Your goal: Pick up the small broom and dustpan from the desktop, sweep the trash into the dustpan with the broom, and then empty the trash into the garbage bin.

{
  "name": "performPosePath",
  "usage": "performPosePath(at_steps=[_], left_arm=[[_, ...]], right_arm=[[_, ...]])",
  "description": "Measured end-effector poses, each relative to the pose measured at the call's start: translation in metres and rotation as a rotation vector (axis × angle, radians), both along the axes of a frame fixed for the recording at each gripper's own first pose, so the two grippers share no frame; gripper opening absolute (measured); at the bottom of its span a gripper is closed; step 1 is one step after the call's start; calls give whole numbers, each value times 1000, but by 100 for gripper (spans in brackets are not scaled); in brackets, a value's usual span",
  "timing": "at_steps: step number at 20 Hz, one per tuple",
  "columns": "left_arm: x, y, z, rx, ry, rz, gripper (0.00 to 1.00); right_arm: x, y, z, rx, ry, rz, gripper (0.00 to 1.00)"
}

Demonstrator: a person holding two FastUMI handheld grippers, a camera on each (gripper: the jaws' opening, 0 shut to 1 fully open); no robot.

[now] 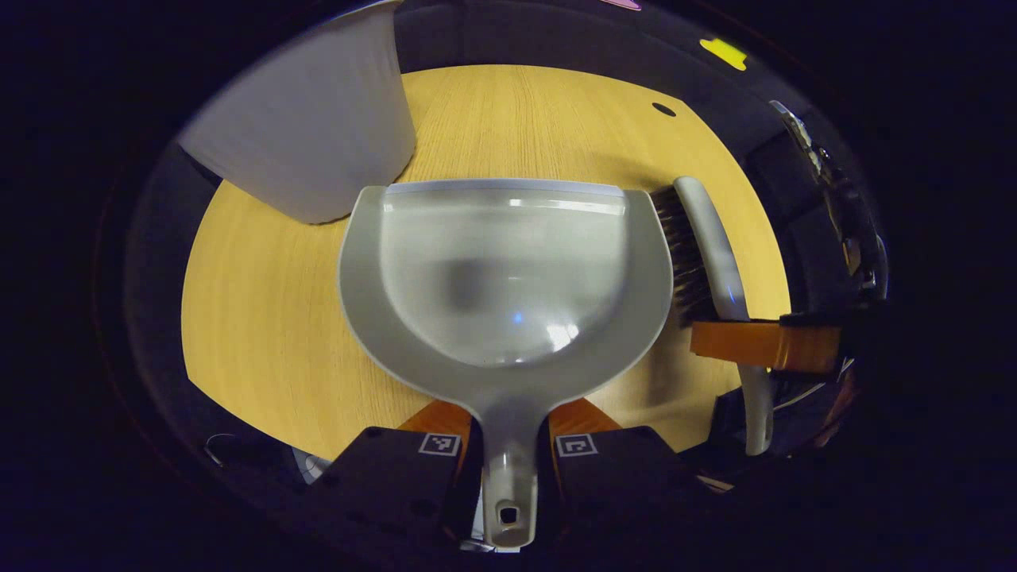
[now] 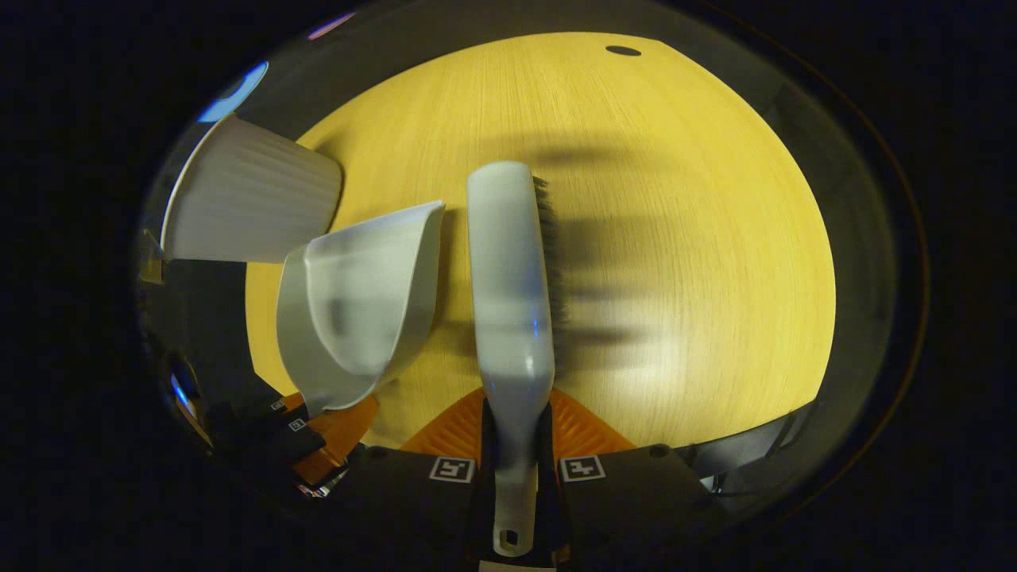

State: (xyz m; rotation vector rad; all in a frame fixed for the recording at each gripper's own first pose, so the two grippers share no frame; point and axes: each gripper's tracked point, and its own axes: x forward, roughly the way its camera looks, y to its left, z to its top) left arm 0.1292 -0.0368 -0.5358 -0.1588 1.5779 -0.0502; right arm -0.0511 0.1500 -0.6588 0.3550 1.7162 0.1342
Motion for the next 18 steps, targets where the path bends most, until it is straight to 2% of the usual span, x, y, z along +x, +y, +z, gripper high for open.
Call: performPosePath(at_steps=[2,4,7,11,13,14,15,16,17,18], left_arm=[[3,1,1,-20,31,7,27],[2,4,-4,-31,59,-15,27],[6,9,-11,17,71,-82,28],[0,8,-10,20,112,-105,28],[1,5,-8,8,104,-111,31],[5,5,-10,20,78,-121,32],[8,7,-13,29,61,-133,57],[8,8,-12,32,46,-141,70],[7,11,-9,44,32,-140,89],[6,10,-7,47,17,-136,88]], right_arm=[[-9,-2,-8,-27,41,2,25],[-7,-4,-10,-60,34,20,25],[-11,-5,-18,-98,55,28,25],[-11,-5,-16,-116,60,40,25],[-14,-5,-12,-109,82,54,28],[-15,-7,-10,-109,82,61,38],[-15,-7,-8,-111,83,68,30],[-14,-7,-6,-110,76,75,44],[-14,-9,-6,-115,74,88,58],[-14,-10,-4,-116,68,92,72]])
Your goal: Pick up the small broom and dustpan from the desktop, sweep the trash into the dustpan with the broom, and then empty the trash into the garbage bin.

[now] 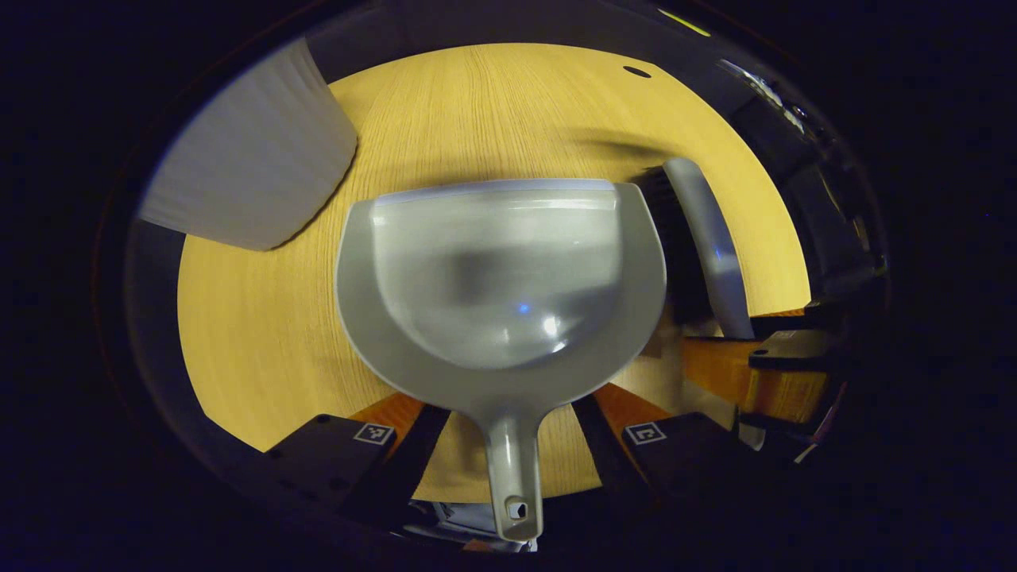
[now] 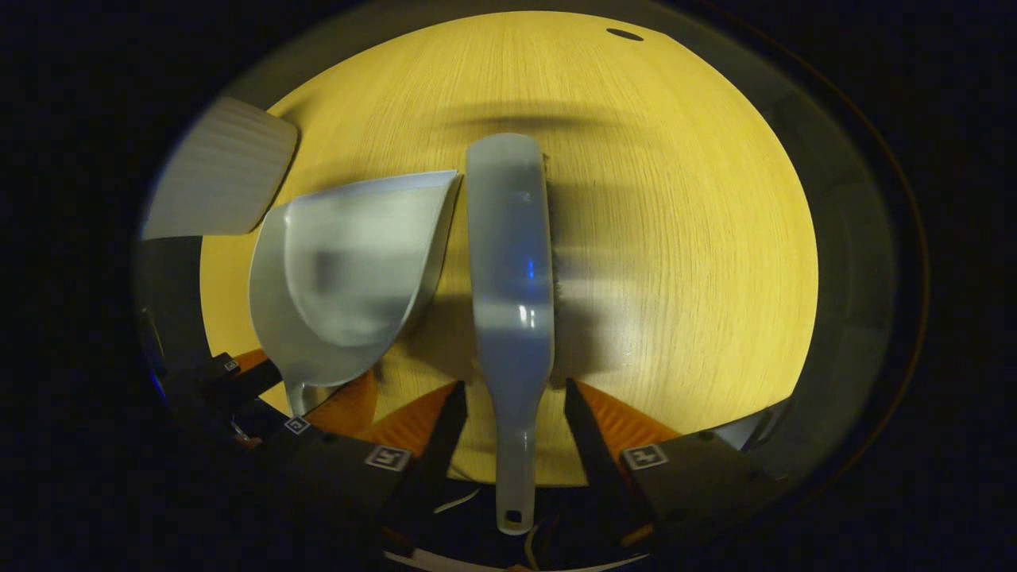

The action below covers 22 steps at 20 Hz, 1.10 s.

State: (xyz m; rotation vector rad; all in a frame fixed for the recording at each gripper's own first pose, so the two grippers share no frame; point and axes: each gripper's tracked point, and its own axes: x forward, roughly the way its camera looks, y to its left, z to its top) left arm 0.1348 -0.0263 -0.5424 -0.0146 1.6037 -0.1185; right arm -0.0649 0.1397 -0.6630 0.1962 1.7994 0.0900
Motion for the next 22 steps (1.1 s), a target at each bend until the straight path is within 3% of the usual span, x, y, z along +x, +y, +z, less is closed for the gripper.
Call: performPosePath(at_steps=[2,7,10,16,20,22], left_arm=[[-1,1,7,5,-58,4,88],[-4,1,32,32,-239,-7,87],[-4,-9,66,-10,-346,-11,88],[-15,-9,159,-28,-678,-21,88],[-44,9,180,-23,-928,40,87],[-70,6,186,-28,-1047,77,87]], right_arm=[[-1,0,8,7,-27,10,100],[3,2,38,31,-153,0,99],[9,-1,70,21,-280,2,99],[24,-17,146,-22,-651,-36,99],[24,-33,186,-56,-940,-92,99],[30,-36,218,-86,-1139,-113,99]])
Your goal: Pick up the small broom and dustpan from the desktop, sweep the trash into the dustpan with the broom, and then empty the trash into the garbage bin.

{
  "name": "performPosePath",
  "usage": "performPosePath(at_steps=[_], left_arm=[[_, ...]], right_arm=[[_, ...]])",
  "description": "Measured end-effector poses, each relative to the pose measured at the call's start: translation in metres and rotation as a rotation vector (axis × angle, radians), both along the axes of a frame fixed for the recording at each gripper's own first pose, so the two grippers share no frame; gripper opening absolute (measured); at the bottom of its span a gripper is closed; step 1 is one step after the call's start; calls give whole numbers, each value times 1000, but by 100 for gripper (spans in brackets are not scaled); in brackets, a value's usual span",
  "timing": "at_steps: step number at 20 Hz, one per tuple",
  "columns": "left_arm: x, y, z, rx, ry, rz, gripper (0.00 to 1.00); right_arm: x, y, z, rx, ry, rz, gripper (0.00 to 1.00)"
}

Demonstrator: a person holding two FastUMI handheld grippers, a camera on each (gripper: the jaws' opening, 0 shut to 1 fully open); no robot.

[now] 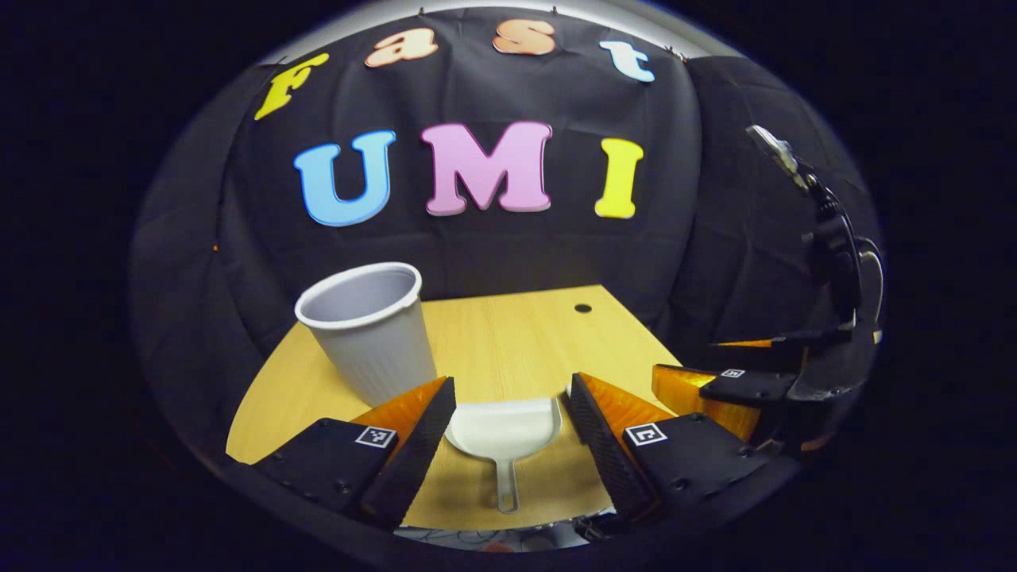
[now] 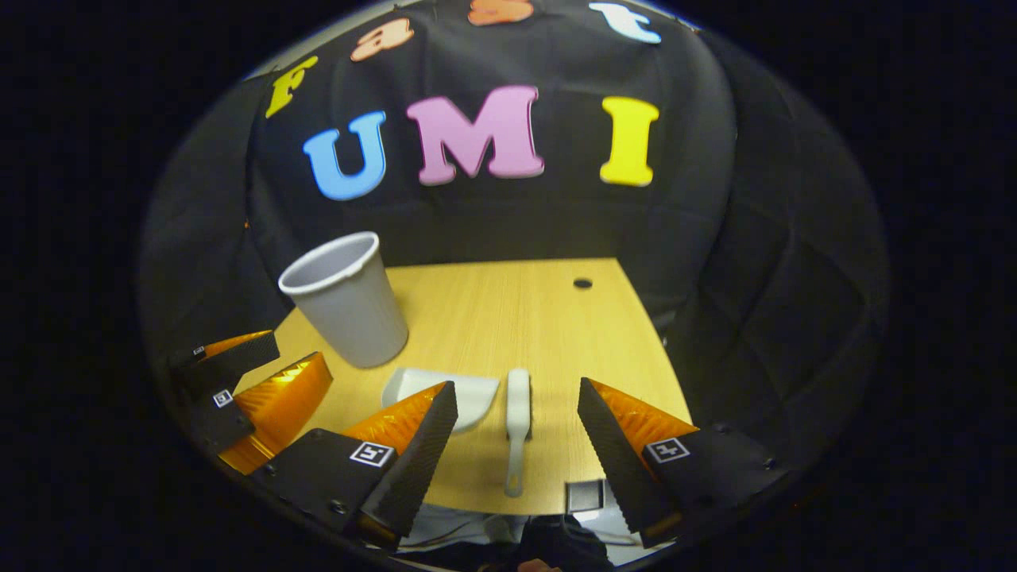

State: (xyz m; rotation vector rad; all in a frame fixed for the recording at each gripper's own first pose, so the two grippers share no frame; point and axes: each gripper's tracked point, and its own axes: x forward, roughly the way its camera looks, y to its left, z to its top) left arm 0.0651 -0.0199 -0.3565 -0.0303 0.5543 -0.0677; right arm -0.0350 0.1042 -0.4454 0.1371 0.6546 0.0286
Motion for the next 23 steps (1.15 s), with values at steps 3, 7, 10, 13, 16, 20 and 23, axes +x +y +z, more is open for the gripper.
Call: performPosePath(at_steps=[3,7,10,13,16,20,23], left_arm=[[-28,-2,-2,-13,-137,55,87],[-48,-2,10,-24,-371,109,86],[-43,-8,-2,12,-415,157,84],[-47,-7,-3,-13,-413,192,84],[-44,-3,-11,17,-425,215,84],[-46,-7,-3,40,-450,224,84],[-50,-20,-6,20,-433,204,86]], right_arm=[[0,-6,14,-50,-235,1,98],[-1,-4,17,-66,-439,21,98],[-3,-7,22,-40,-512,33,97],[-2,-9,18,-29,-526,52,98],[-2,-8,17,-23,-554,44,98],[-2,-9,18,-17,-566,54,98],[1,-8,21,-10,-588,45,97]])
